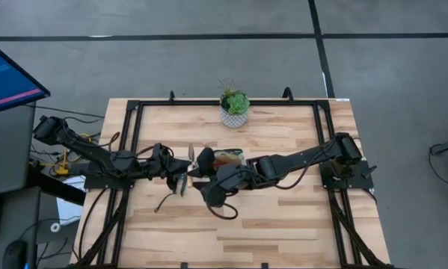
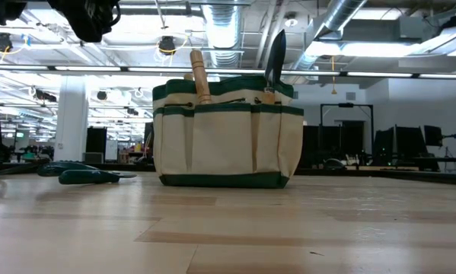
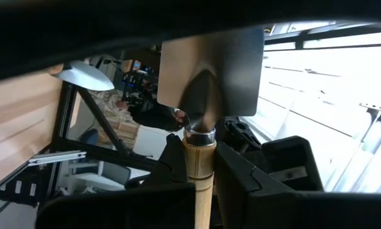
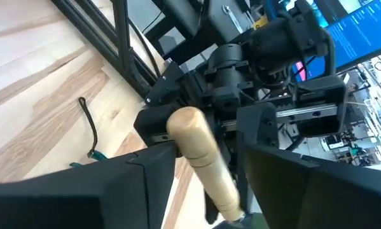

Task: Pick & Place Garden tools in Gardening bag
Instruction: Put the trowel into the gardening bag

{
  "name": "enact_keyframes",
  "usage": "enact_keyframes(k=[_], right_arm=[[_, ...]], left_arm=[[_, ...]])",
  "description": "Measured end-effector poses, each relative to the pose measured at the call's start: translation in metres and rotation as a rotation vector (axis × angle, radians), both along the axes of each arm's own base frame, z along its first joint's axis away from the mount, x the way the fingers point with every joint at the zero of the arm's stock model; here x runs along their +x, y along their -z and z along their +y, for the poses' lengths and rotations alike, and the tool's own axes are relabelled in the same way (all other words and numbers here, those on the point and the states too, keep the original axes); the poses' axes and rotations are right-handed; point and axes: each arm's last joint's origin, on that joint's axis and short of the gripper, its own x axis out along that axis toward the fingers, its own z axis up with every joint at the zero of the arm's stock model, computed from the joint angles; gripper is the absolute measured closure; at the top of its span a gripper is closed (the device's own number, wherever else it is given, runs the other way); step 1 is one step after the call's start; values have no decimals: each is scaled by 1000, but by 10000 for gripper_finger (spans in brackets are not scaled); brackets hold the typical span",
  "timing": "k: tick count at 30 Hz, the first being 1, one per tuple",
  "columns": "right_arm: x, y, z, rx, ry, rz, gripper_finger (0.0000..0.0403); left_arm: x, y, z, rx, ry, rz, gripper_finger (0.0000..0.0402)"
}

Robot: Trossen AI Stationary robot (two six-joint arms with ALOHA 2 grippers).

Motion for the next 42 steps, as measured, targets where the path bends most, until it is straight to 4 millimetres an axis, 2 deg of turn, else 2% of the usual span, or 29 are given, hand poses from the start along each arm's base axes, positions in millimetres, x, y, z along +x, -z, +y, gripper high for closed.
enact_keyframes(k=[15,21,25,29,35,39,42], right_arm=[[2,-2,-3,37,-14,-19,337],[3,-1,-6,103,-17,-14,398],[4,0,-12,139,3,-8,378],[3,2,-10,79,-4,21,342],[-3,0,3,-58,57,5,249],[-2,1,0,-62,75,8,185],[0,1,-7,-66,94,8,165]], left_arm=[[0,-1,0,-9,1,-4,395],[0,0,0,11,-1,1,395],[0,-1,0,30,-18,1,394],[0,0,1,29,-30,2,394],[-1,-1,3,14,-94,1,395],[-1,-1,3,9,-115,2,395],[-1,-1,3,5,-117,2,395]])
